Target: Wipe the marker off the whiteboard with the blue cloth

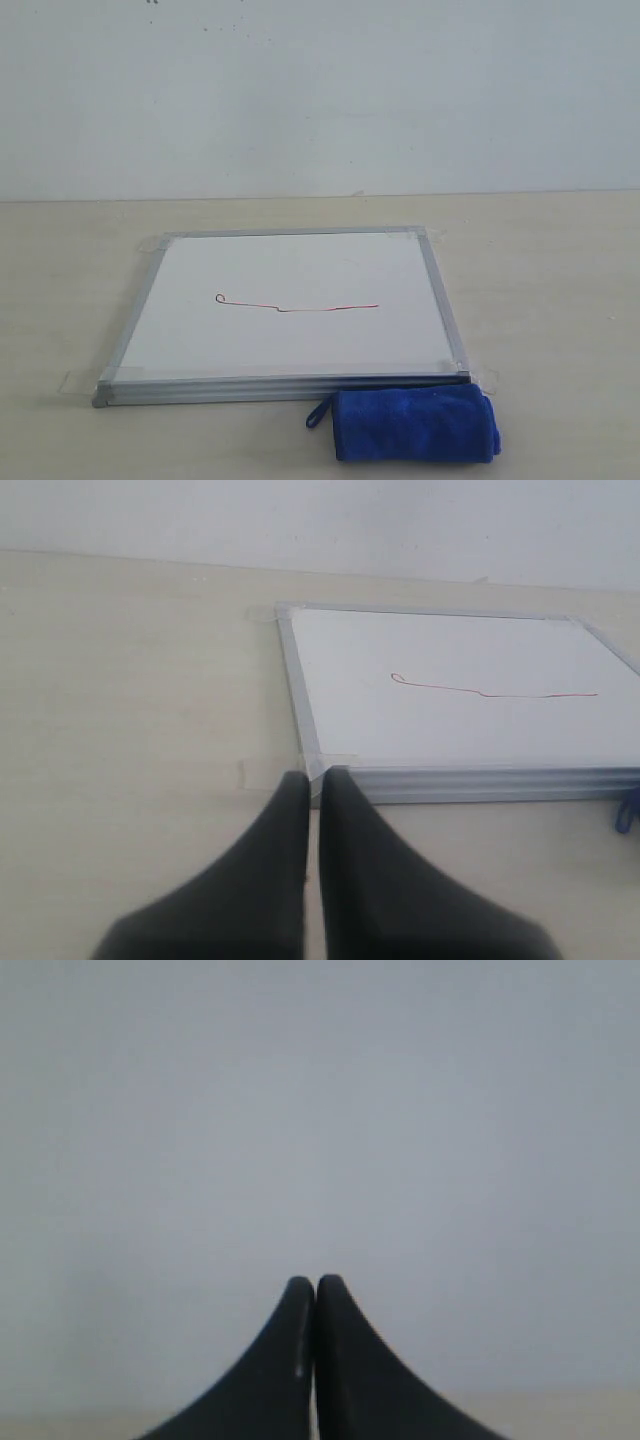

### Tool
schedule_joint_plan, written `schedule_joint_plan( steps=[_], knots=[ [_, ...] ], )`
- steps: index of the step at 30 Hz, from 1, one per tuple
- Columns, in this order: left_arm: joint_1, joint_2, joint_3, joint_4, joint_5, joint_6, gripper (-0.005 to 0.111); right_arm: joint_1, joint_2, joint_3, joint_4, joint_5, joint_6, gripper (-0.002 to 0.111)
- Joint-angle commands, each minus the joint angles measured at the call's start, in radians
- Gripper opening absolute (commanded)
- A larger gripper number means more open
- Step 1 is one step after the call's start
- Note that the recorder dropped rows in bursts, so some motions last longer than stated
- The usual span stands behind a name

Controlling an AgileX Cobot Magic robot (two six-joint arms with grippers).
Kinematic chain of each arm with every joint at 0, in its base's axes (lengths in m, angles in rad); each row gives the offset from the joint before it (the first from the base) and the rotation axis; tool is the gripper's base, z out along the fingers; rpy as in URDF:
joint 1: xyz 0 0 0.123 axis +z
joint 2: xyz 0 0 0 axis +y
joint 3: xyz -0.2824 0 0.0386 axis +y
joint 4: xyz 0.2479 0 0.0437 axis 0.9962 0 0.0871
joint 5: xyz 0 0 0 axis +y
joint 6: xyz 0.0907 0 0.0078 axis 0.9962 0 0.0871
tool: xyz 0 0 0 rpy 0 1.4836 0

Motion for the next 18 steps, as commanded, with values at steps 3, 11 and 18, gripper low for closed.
schedule_joint_plan(
  steps=[3,11,18],
  knots=[
    [-0.002,-0.002,0.004,0.005,-0.005,-0.007,0.004,0.0,-0.004,-0.001,0.043,-0.436,0.339,0.0],
    [-0.002,-0.002,0.004,0.005,-0.005,-0.007,0.004,0.0,-0.004,-0.218,-0.157,-0.313,0.38,0.0],
    [-0.002,-0.002,0.004,0.005,-0.005,-0.007,0.004,0.0,0.155,-0.473,-0.656,-0.075,0.537,0.0]
  ],
)
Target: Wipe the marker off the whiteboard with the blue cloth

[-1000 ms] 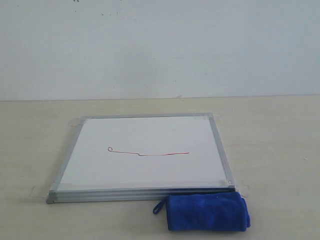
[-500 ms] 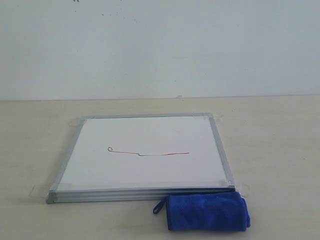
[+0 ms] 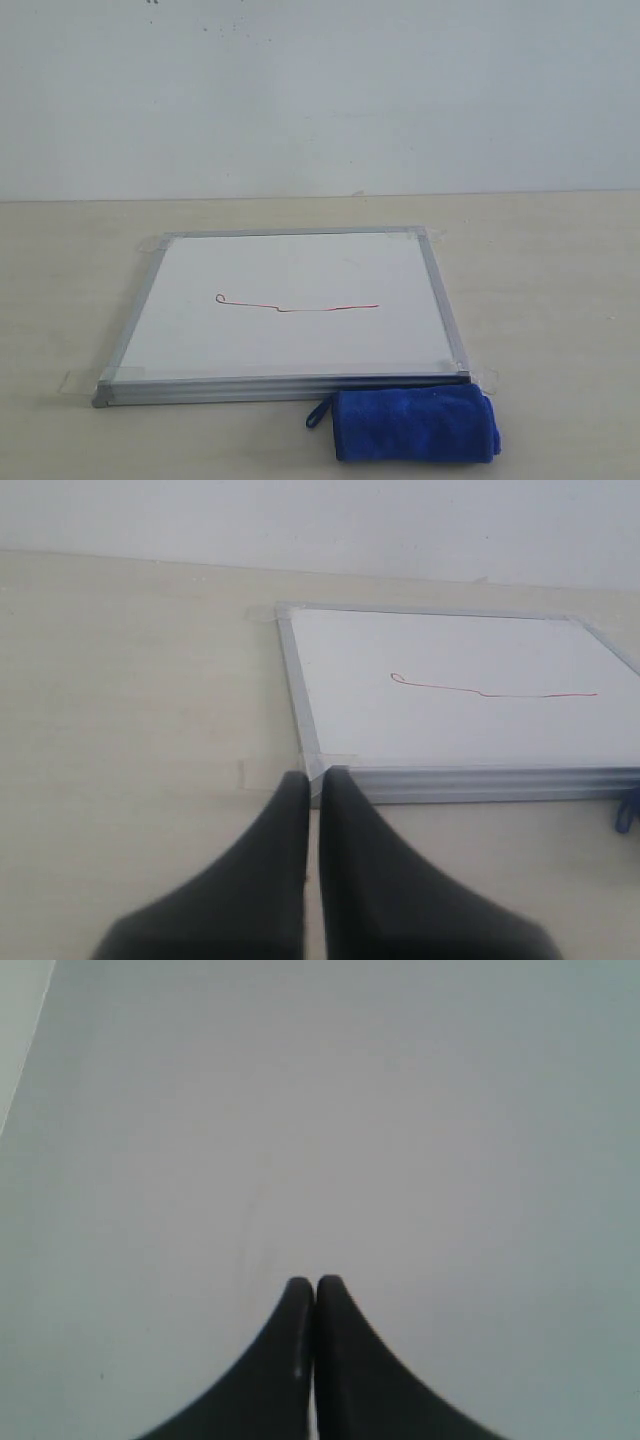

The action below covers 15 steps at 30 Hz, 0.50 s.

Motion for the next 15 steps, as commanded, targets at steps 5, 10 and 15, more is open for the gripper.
schedule_joint_plan(
  steps=[5,10,15],
  knots=[
    [-0.002,-0.002,0.004,0.005,-0.005,-0.007,0.004,0.0,0.279,-0.165,-0.851,0.309,0.589,0.0],
    [-0.002,-0.002,0.004,0.005,-0.005,-0.007,0.004,0.0,0.501,-0.169,-1.334,0.152,0.91,0.0],
    [-0.002,-0.002,0.004,0.005,-0.005,-0.007,0.004,0.0,0.715,-0.167,-1.416,0.156,1.114,0.0]
  ],
)
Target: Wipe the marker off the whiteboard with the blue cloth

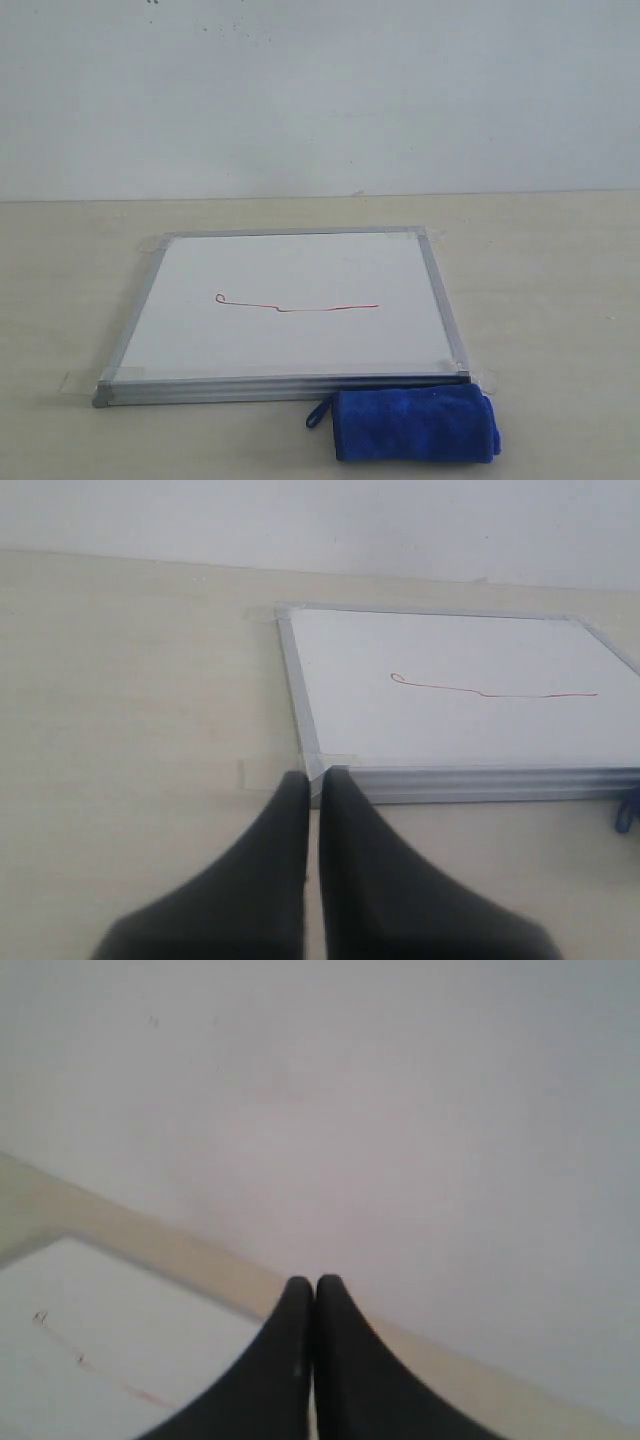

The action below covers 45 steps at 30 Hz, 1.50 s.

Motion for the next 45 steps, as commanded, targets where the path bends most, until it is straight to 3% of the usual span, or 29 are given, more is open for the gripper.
schedule_joint_plan(
  steps=[1,8,16,23,28,35,40,45],
  knots=[
    [-0.002,-0.002,0.004,0.005,-0.005,-0.007,0.004,0.0,0.159,-0.003,-0.085,-0.008,0.179,0.0],
    [-0.002,-0.002,0.004,0.005,-0.005,-0.007,0.004,0.0,0.318,-0.005,-0.085,-0.121,0.183,0.0],
    [-0.002,-0.002,0.004,0.005,-0.005,-0.007,0.004,0.0,0.331,-0.018,-0.085,-0.169,0.158,0.0],
    [-0.002,-0.002,0.004,0.005,-0.005,-0.007,0.004,0.0,0.331,-0.018,0.108,-0.189,0.166,0.0],
    [-0.002,-0.002,0.004,0.005,-0.005,-0.007,0.004,0.0,0.331,-0.018,0.16,-0.183,0.279,0.0],
    [-0.002,-0.002,0.004,0.005,-0.005,-0.007,0.004,0.0,0.331,-0.018,0.192,0.086,-0.006,0.0],
    [-0.002,-0.002,0.004,0.005,-0.005,-0.007,0.004,0.0,0.326,-0.018,0.23,0.394,-0.255,0.0],
    [-0.002,-0.002,0.004,0.005,-0.005,-0.007,0.004,0.059,0.291,-0.047,0.508,0.738,-0.656,0.0]
  ],
)
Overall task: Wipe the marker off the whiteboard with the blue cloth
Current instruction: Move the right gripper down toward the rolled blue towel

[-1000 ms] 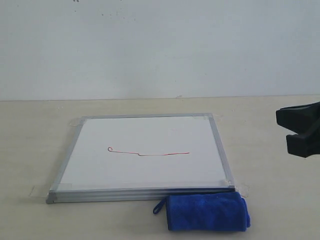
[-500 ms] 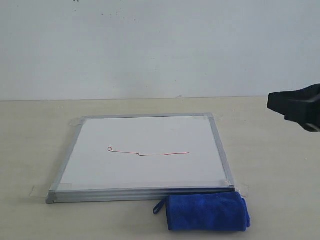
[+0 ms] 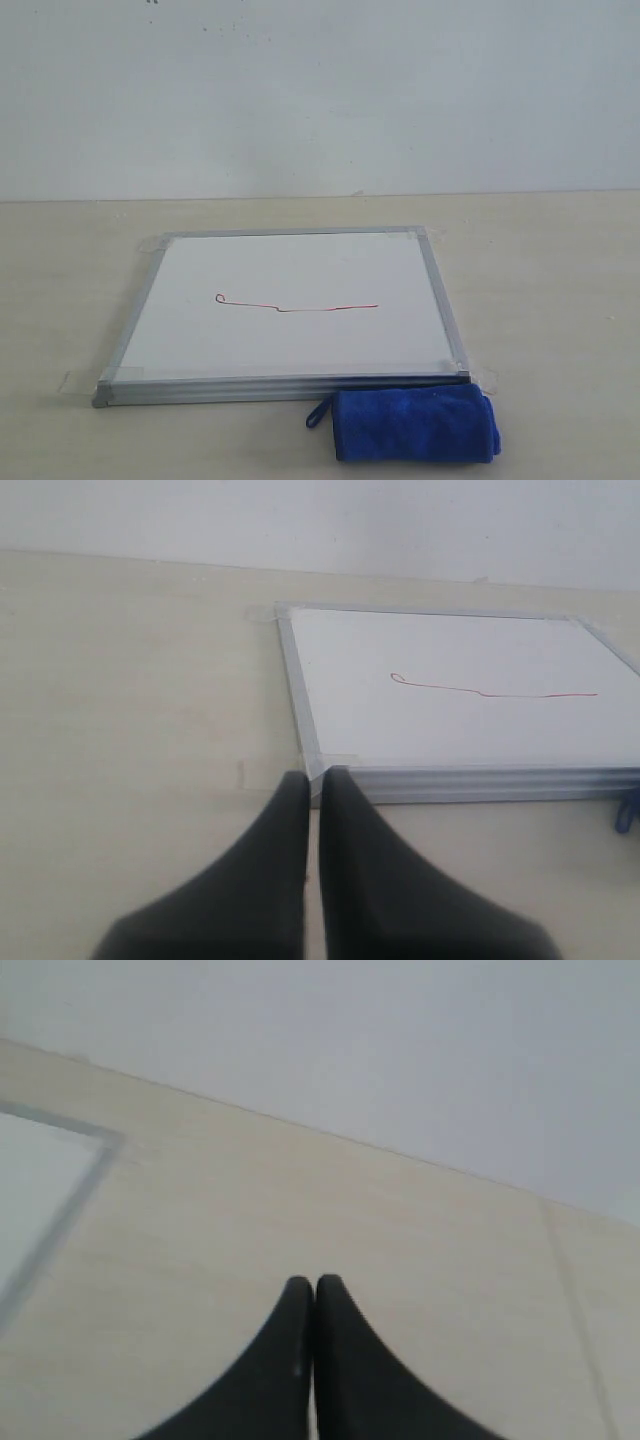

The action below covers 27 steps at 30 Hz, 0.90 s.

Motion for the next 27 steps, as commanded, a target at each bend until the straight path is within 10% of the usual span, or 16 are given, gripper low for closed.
schedule_joint_plan(
  steps=[1,12,23,27],
  knots=[
    [-0.002,-0.002,0.004,0.005,-0.005,-0.007,0.004,0.081,-0.029,-0.05,0.299,0.36,-0.428,0.0],
    [-0.002,-0.002,0.004,0.005,-0.005,-0.007,0.004,0.288,-0.028,-0.19,1.2,0.658,-1.299,0.0],
    [-0.002,-0.002,0.004,0.005,-0.005,-0.007,0.004,0.429,0.089,-0.162,1.328,0.525,-1.59,0.001],
    [-0.002,-0.002,0.004,0.005,-0.005,-0.007,0.004,0.428,0.186,-0.141,1.397,0.465,-1.713,0.021]
  ],
)
